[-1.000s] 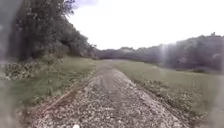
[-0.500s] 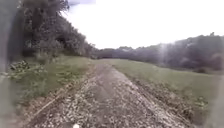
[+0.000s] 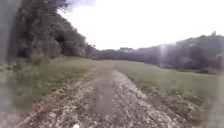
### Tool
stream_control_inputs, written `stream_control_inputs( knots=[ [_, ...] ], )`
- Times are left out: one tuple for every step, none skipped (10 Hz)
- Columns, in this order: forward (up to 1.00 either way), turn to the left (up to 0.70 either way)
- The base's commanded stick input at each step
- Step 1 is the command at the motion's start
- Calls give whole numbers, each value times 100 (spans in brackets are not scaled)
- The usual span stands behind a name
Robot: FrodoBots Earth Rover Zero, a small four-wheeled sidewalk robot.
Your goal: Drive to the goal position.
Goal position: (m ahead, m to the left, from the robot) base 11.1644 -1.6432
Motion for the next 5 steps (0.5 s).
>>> stream_control_inputs(
  knots=[
    [85, 2],
    [85, 2],
    [85, 2],
    [85, 2],
    [85, 2]
  ],
)
